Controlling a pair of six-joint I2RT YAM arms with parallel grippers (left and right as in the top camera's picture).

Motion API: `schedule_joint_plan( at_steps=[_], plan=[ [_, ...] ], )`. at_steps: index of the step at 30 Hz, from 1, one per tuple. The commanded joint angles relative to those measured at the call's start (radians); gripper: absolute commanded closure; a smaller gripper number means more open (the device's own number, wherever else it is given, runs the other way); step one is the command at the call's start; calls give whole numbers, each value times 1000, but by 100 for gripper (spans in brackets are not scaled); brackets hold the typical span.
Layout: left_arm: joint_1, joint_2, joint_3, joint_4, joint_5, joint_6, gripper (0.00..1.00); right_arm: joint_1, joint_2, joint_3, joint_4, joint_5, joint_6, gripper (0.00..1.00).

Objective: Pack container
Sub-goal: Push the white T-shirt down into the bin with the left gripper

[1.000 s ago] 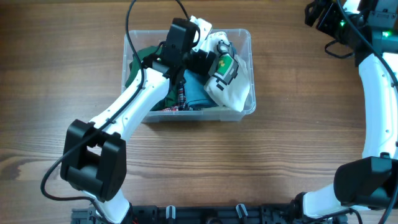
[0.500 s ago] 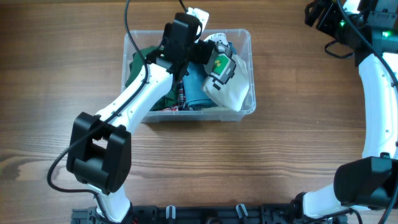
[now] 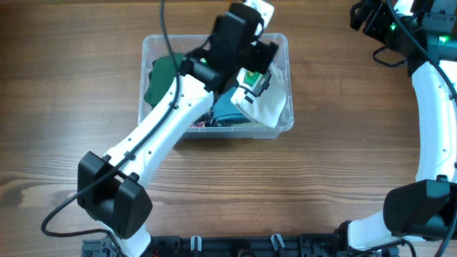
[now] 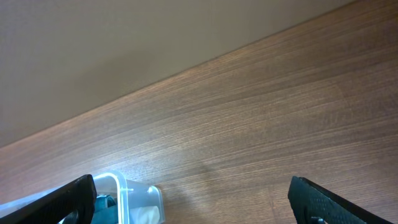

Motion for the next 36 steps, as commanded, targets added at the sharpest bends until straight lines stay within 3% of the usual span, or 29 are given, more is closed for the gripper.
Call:
schedule_joint_plan(
  at_steps=[1,6,12,19,28,36],
  plan=[
    [-78,-15,16,-58,-19,9,1,2,11,-6,3,6,7,0],
    [-95,17,15,-232,-56,8,1,2,11,-6,3,7,7,0],
    [-35,158,15,-363,-205,-17,0,2,11,-6,3,7,7,0],
    [87,312,15,-447,-138,-157,0,2,11,-6,3,7,7,0],
    [39,246,42,-419,-132,-157,0,2,11,-6,3,7,6,0],
    [-6,49,75,-466,-131,-195,0,2,11,-6,2,6,7,0]
  ],
)
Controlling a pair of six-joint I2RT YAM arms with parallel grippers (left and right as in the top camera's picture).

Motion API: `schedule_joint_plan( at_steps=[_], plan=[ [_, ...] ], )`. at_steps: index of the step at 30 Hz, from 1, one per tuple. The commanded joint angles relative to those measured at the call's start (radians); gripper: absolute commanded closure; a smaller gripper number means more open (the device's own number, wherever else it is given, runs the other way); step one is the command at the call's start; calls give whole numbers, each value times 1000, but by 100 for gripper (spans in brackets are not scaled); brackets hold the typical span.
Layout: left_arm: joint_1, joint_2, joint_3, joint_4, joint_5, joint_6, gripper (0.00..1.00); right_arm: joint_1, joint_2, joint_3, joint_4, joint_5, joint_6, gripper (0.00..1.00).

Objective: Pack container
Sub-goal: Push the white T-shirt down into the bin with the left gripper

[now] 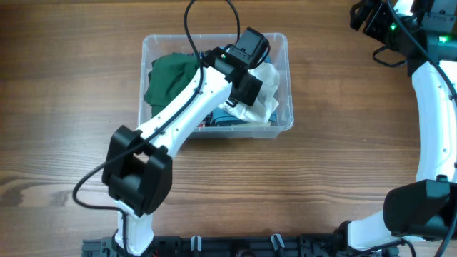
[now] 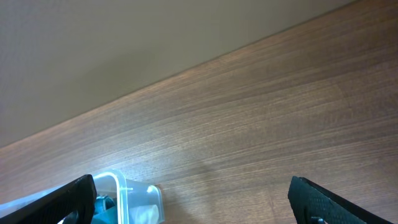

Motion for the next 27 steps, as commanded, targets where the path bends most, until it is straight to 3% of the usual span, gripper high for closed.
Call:
schedule_joint_plan(
  at_steps=[1,10,14,19,27],
  plan=[
    [-1,-142,21,-32,-41,-62,0,2,11,-6,3,6,7,0],
    [-3,-380,21,-129,-40,-68,0,2,11,-6,3,6,7,0],
    [-23,-398,21,-158,50,-68,0,2,11,-6,3,6,7,0],
    [-26,-399,21,-267,37,-61,0,2,11,-6,3,6,7,0],
    [23,-505,21,-307,41,-168,0,2,11,-6,3,6,7,0]
  ],
)
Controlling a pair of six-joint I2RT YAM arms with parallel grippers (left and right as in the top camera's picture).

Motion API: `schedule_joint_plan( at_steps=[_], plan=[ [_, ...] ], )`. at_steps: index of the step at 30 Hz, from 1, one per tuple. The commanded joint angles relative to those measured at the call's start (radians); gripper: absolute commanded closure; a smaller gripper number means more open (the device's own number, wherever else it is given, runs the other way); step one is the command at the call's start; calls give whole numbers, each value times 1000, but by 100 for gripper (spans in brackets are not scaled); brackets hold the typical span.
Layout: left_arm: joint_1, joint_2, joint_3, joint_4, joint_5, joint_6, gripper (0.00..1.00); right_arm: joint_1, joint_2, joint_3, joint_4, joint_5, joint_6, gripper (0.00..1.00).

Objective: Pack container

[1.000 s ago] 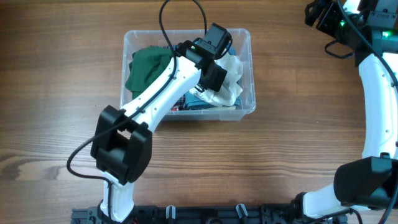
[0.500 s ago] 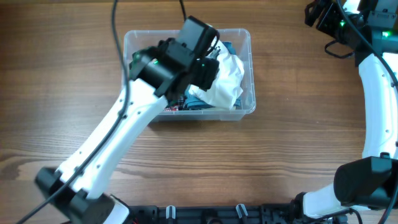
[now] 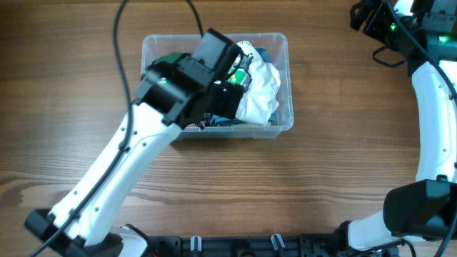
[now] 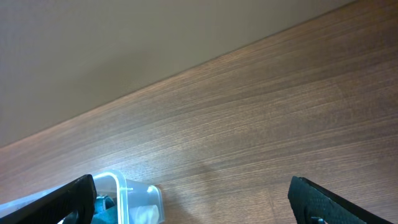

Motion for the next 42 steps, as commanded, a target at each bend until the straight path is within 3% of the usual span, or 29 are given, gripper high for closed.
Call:
schedule_joint_plan(
  at_steps=[1,4,8,13,20,29,42],
  plan=[
    [51,-111,14,-2,6,-37,0,2,11,-6,3,6,7,0],
    [113,-197,-27,87,20,67,0,2,11,-6,3,6,7,0],
    [274,-375,-224,332,201,225,0,2,11,-6,3,6,7,0],
    [531,-615,-607,677,503,228,0,2,11,-6,3,6,7,0],
    [594,-963,-1138,1077,526,216,0,2,11,-6,3,6,7,0],
    [618,-1332,-1503,1155,528,163,0,2,11,-6,3,6,7,0],
    [662,-1577,-1720,1165,486,115,0,2,11,-6,3,6,7,0]
  ],
)
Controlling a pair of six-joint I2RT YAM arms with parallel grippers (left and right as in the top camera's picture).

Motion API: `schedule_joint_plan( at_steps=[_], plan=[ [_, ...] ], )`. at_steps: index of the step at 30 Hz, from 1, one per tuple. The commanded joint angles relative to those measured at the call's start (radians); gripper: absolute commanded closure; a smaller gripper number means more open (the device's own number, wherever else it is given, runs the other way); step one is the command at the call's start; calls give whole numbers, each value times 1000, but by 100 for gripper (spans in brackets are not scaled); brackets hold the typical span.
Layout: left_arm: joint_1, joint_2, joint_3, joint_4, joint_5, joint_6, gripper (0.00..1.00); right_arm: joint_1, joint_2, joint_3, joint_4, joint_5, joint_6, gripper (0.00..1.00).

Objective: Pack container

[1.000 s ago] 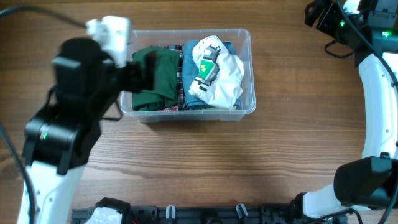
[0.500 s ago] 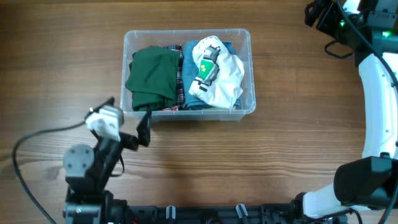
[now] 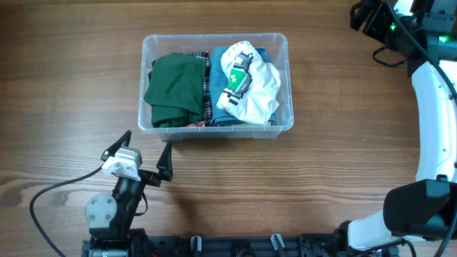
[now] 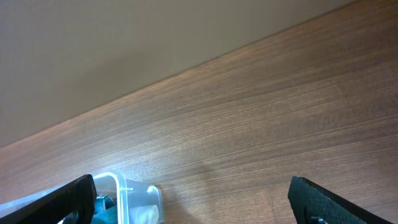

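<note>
The clear plastic container [image 3: 214,37] stands in the middle of the table. Inside, a folded green garment [image 3: 175,89] fills the left half and a white garment with a green print [image 3: 250,89] lies on the right, over blue cloth [image 3: 218,114], with a plaid strip [image 3: 207,93] between them. My left gripper [image 3: 143,153] is open and empty near the table's front edge, below the container's left corner. My right gripper [image 4: 199,208] is wide open and empty over bare table at the far right; the container's corner [image 4: 134,193] shows beside its left finger.
The right arm [image 3: 432,107] runs along the table's right side. The left arm's base [image 3: 107,210] and cable sit at the front edge. Bare wooden table [image 3: 343,164] surrounds the container.
My left arm was over the container at the white garment; now it is folded back at the front edge, gripper open and empty. The white garment lies inside. The right arm has not moved.
First the left gripper was at the white garment, which hung over the container's front right rim. Then the garment sat further inside under the gripper. Then the arm covered the container's middle. Now the garment rests inside and the arm is withdrawn.
</note>
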Motion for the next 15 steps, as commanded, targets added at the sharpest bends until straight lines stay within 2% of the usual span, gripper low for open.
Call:
schedule_joint_plan(
  at_steps=[1,9,15],
  plan=[
    [13,-41,-53,4,-21,-41,0,2,11,-6,4,7,7,0],
    [13,-47,-68,0,-177,-202,0,2,11,-6,4,7,7,0],
    [13,-45,-68,3,-187,-190,0,2,11,-6,4,6,7,0]
  ],
)
